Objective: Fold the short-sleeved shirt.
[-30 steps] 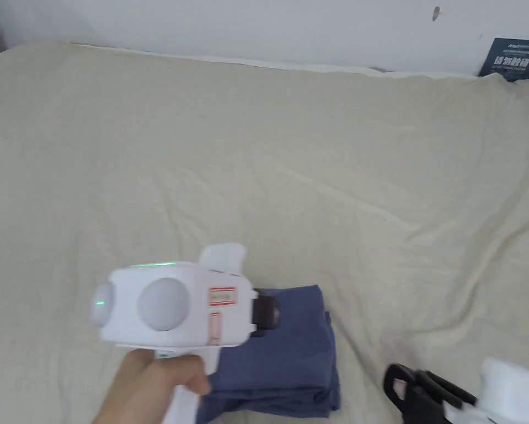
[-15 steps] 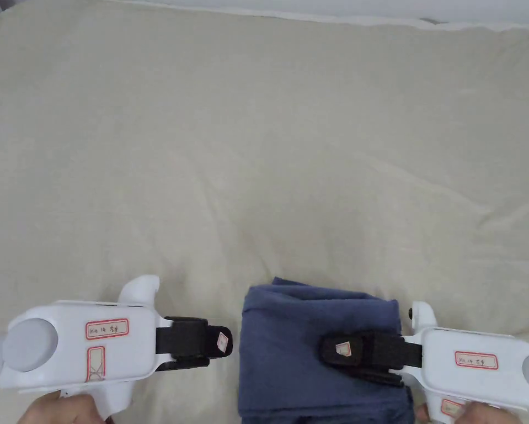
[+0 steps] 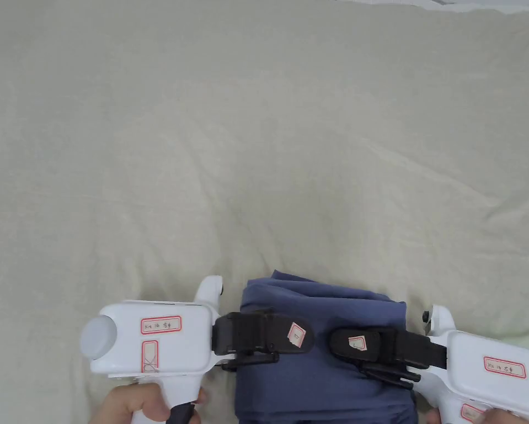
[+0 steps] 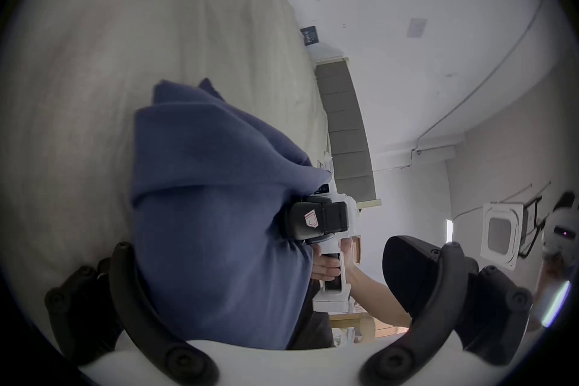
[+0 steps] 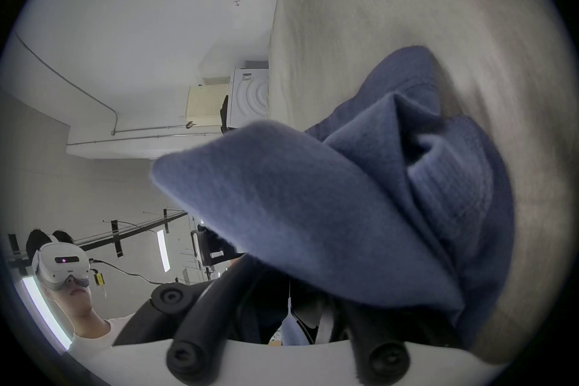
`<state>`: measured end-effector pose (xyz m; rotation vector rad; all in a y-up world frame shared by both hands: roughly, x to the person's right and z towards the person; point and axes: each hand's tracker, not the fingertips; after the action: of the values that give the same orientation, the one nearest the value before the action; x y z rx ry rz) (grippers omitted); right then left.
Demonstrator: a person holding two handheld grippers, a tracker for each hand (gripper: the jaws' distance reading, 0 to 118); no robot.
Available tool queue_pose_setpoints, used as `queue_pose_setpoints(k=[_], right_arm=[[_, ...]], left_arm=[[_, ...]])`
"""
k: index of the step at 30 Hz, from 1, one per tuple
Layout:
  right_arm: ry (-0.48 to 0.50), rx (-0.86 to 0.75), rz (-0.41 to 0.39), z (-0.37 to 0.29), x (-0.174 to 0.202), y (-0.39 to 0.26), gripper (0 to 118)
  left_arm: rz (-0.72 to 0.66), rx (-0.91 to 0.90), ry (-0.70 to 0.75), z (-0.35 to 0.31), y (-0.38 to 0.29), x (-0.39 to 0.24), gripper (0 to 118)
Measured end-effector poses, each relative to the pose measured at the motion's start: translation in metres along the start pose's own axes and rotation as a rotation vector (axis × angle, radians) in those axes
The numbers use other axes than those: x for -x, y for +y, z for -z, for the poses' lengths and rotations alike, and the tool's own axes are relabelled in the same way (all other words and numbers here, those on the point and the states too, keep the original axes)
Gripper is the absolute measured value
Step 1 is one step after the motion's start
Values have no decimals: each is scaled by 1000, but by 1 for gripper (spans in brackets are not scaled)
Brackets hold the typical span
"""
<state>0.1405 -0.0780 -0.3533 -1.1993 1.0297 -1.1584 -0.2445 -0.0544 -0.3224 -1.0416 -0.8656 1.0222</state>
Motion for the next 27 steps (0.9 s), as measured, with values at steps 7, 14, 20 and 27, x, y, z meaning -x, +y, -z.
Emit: queue_pose_setpoints(k=[7, 14, 20, 27], right_arm=[[-66, -11, -11, -3, 15, -2, 1], [-95, -44, -83, -18, 46, -7, 1], [-191, -152, -183, -31, 81, 4, 1], [-246, -226, -235, -41, 110, 20, 1]], left_arm=[[-64, 8, 80, -26, -5, 11, 19], [-8, -25, 141, -66, 14, -12, 19], [28, -104, 388, -205, 60, -24, 19], [-87, -273, 683, -377, 107, -17, 19]])
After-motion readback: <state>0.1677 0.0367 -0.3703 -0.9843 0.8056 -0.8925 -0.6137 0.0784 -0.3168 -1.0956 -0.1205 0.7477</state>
